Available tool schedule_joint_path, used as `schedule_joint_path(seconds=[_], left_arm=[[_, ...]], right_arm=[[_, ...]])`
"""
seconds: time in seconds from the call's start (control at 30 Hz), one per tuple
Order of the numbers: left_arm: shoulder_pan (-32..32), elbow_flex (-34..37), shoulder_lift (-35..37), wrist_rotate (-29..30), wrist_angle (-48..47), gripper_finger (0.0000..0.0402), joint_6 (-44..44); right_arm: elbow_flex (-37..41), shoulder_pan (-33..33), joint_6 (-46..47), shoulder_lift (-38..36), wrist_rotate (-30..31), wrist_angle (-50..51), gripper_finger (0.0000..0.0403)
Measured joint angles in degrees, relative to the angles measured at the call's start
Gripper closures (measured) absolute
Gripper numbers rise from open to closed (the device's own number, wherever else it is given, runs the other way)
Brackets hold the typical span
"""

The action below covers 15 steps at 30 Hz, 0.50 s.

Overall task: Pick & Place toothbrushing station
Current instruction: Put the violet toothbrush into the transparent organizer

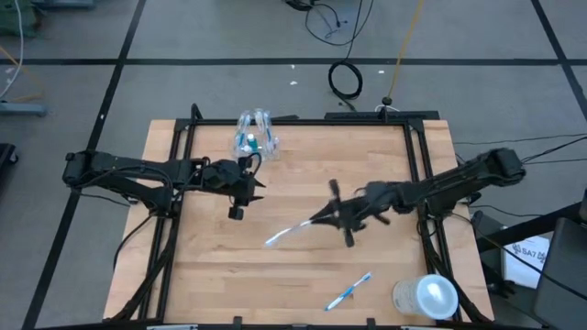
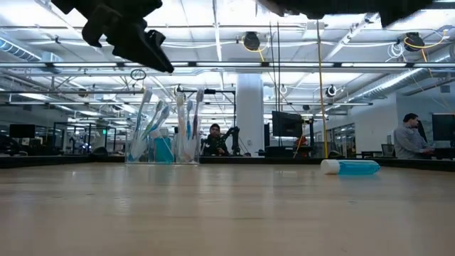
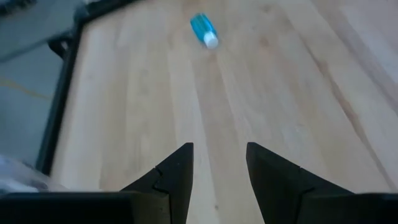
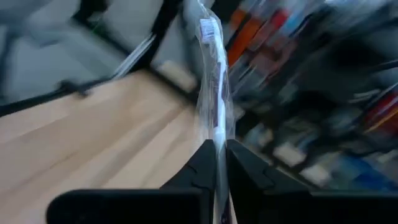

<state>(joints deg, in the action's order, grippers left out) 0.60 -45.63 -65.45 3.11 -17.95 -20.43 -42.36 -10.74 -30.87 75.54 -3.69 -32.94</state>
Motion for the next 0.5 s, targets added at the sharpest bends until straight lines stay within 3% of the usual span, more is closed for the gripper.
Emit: schedule_joint_path(seconds=[0.13,0.27,0.37,0.5], left_arm=[[0.0,0.0,-1.1,-0.1,6.7,0.025,-1.7],[0.0,0.0,-3.1,-0.1,15.5,0.025,-2.3],[0.0,0.0,-5.0,-0.1,22.8,0.0249,-3.8],[0.0,0.0,-7.3,-0.1,34.8,0.0249,-3.9]], right_arm=[[12.4,4.1,0.1,0.8,-2.7,-27.5,0.0387],[17.0,7.7,8.9,3.4,-3.9,-47.8,0.0381],[16.4,9.7,17.4,5.3,-4.0,-52.8,0.0382],[13.3,10.8,19.4,8.2,-4.1,-50.8,0.0383]])
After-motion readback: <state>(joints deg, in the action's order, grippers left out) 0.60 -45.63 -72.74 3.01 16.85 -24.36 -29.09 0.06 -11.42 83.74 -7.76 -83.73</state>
